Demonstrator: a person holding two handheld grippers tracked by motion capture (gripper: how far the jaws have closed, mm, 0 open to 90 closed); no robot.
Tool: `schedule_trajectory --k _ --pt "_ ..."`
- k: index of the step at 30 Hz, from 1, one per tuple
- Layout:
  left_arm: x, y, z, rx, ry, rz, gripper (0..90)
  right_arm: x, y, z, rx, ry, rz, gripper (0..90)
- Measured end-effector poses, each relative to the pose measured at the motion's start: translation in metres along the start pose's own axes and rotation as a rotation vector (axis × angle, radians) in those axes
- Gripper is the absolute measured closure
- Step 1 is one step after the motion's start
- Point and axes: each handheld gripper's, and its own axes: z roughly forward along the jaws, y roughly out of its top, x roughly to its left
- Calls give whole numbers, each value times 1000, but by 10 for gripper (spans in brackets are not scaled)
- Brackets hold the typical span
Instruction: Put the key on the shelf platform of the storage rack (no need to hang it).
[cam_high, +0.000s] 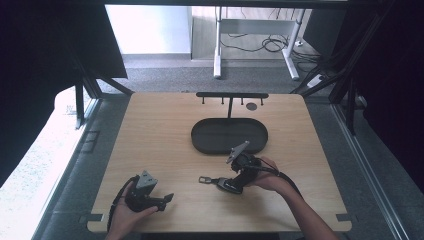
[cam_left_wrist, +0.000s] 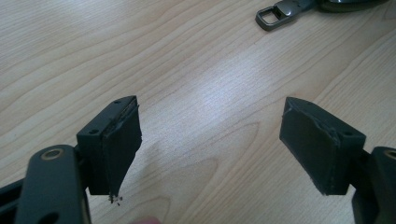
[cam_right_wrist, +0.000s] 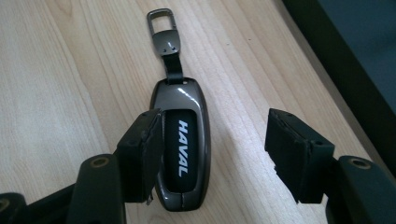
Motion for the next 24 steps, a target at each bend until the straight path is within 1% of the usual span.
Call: schedule_trajectory --k 2,5,12,13,16,19,24 --pt "-1 0 0 2 -1 0 209 1 1 1 4 3 1 376" --pt "-1 0 0 3 -2 2 209 3 6 5 17 15 -12 375" --pt "0 0 -1 -1 -1 2 209 6 14 14 37 24 -29 375" --pt "0 0 0 -1 0 2 209 6 15 16 37 32 -28 376" --pt "0 0 -1 -2 -3 2 209 5 16 19 43 34 -30 377" --pt "0 0 -1 -1 -3 4 209 4 17 23 59 41 -21 379" --pt "0 0 -1 -1 -2 4 209 5 18 26 65 48 -28 379"
